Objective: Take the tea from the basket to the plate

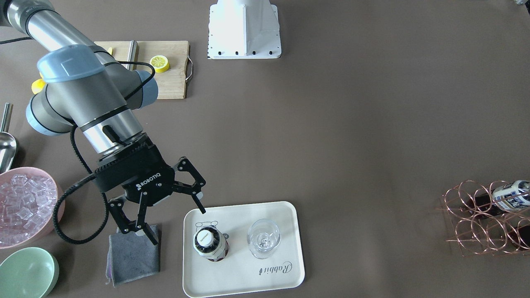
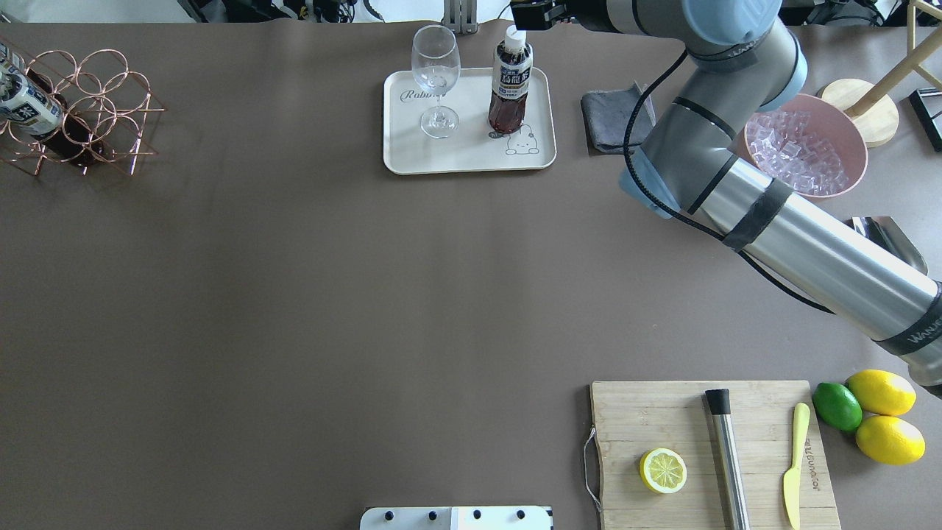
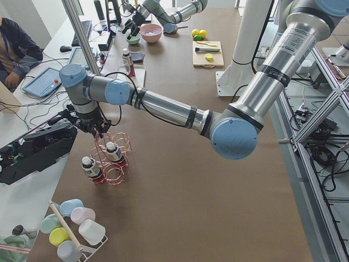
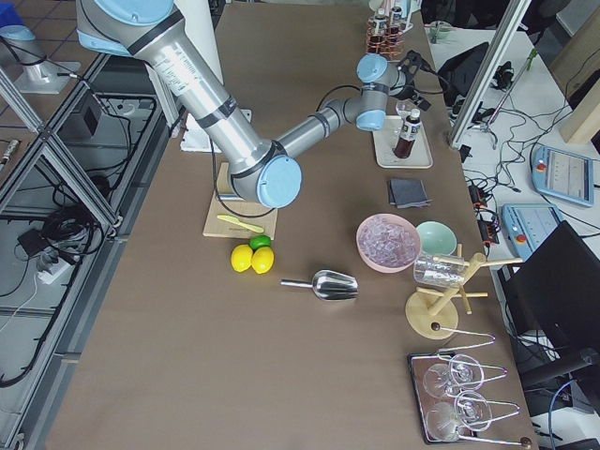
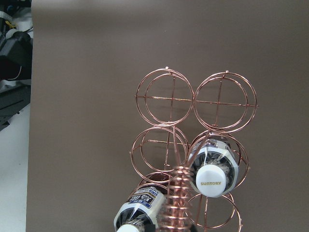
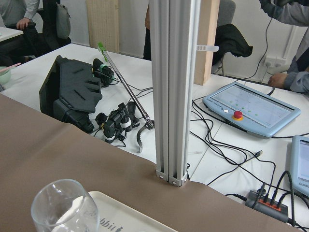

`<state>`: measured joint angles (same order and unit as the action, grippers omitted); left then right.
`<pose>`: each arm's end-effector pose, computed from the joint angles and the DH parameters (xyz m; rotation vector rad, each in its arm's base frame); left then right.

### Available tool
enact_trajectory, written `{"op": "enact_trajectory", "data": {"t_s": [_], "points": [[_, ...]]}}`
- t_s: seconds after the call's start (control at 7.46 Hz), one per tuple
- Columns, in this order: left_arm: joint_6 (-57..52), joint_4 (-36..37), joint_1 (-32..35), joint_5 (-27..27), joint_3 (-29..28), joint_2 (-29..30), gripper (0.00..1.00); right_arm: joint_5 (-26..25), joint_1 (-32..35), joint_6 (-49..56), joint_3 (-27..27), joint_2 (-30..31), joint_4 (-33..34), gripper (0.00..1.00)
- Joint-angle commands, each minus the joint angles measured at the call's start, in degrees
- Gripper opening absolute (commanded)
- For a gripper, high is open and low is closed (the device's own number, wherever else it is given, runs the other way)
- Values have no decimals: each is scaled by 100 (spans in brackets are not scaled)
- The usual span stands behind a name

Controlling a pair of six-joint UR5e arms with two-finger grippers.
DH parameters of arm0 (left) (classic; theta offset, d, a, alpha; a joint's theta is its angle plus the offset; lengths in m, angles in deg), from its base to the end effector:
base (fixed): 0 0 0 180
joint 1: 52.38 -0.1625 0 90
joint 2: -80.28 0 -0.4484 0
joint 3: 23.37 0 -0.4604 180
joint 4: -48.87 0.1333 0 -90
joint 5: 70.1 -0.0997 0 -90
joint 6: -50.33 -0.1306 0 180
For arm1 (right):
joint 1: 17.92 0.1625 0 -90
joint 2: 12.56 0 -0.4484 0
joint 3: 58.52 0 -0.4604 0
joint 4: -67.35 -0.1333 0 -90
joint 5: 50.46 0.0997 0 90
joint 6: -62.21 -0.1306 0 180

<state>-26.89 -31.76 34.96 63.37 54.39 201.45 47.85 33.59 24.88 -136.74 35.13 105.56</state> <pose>-0.0071 -0.7828 0.4737 0.6376 0.5518 1.3819 -0.4331 -0.7285 0.1787 1.0584 -0.9753 -0.1208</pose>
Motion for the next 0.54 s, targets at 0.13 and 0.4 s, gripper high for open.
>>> {"op": "enact_trajectory", "data": {"t_s": [0.13, 0.4], "points": [[5, -313, 3, -39, -331, -23, 0, 162, 552, -502, -2026, 1704, 1956, 100], [14, -401, -6, -48, -296, -76, 0, 415, 886, -485, -2784, 2182, 3877, 100]]}}
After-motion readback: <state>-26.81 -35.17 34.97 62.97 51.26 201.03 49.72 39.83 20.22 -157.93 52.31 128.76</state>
